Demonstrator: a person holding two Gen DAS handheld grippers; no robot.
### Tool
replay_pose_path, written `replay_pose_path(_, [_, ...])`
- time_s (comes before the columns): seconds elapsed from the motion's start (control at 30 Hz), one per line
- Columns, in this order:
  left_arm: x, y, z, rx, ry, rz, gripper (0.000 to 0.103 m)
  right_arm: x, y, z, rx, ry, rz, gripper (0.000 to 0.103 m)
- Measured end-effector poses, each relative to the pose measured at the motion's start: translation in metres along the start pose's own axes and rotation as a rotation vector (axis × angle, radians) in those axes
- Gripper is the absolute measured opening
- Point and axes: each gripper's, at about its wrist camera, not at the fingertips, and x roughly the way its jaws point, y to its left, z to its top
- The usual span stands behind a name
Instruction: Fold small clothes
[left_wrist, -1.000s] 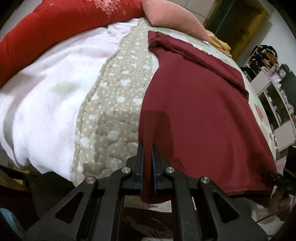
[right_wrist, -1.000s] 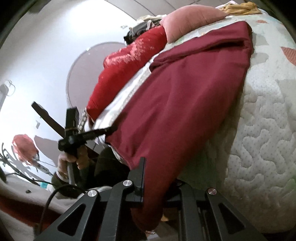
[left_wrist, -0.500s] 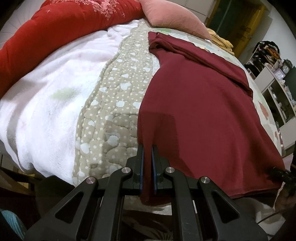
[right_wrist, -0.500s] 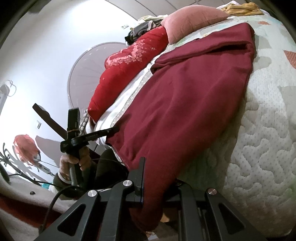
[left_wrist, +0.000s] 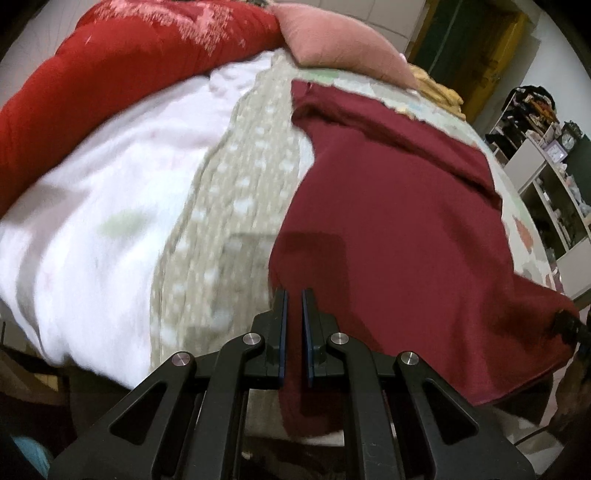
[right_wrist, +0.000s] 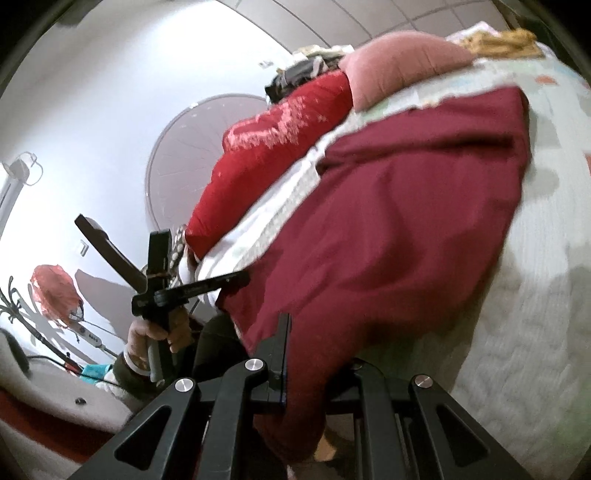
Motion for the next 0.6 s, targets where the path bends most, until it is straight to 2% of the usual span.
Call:
replay_pose_path(0.13, [0.001,-0.010,0.031,0.011,-0.049,-0.048,0.006,-0.006,-0.006,0.027,-0.026,-0.065,-0.026,0.011])
replay_pose_path(0.3, [0.011,-0.022,0.065,0.030,-0.084,-0.061,0.006,-0.005,-0.017,0.061,-0.025,-0.127,-0.073,0.011])
replay_pose_path(0.43, [0.010,-0.014,0.073,-0.014,-0.057,-0.117,0.006,-0.007,-0.026,0.076,0.007,-0.151,-0.071,0.011])
replay_pose_path(0.53, [0.009,0.003,0.069,-0.105,0.013,-0.186,0.006,-0.004,-0.025,0.078,0.000,-0.138,-0.071,0.011])
replay_pose_path(0.6, [0.007,0.013,0.062,-0.134,0.045,-0.193,0.006,-0.001,-0.024,0.077,-0.007,-0.131,-0.064,0.011])
